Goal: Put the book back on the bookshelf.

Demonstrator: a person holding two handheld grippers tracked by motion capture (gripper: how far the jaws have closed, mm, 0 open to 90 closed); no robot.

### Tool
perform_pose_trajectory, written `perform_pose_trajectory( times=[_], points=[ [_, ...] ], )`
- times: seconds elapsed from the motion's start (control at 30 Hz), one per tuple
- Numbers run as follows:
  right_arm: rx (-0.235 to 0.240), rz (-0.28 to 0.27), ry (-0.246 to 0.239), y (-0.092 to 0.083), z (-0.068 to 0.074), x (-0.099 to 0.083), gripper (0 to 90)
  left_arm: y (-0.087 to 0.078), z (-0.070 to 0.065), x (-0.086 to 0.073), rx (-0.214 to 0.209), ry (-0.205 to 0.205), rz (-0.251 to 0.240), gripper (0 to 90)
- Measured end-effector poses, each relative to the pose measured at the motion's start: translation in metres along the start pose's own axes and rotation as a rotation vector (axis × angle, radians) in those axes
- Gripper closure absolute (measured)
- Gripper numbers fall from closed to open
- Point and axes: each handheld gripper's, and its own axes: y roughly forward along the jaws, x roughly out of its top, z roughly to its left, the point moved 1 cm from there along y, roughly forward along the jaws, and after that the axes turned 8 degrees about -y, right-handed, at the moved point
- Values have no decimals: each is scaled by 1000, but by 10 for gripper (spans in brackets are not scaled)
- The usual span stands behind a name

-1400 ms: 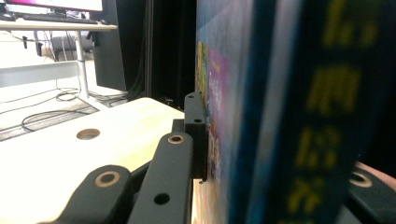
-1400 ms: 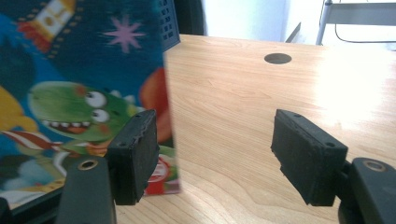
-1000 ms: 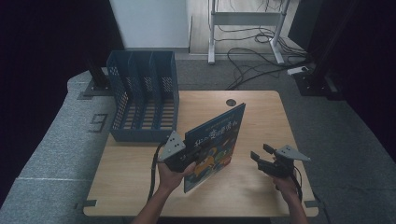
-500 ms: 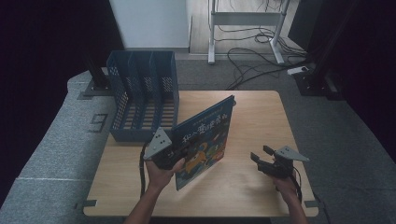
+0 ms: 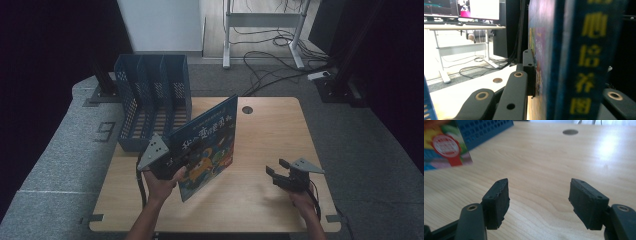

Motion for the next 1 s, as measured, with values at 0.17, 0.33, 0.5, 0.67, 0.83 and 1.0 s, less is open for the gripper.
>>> perform_pose_trajectory(
  times=[0.17,0.33,0.5,0.67,0.83,1.0],
  points=[
    [1,42,-5,8,4,-4,316,-3,2,2,15,3,-3,826],
    [-7,63,-13,11,5,-9,318,-6,4,3,26,-3,-13,826],
    [-23,82,-5,13,2,-14,320,-11,6,4,31,-4,-21,826],
    [-36,116,-15,17,2,-19,319,-15,9,7,41,-3,-28,826],
    [-41,134,-16,18,2,-19,324,-19,10,10,47,-1,-37,826],
    [-58,150,-13,18,2,-20,327,-23,9,14,50,-1,-48,826]
  ],
)
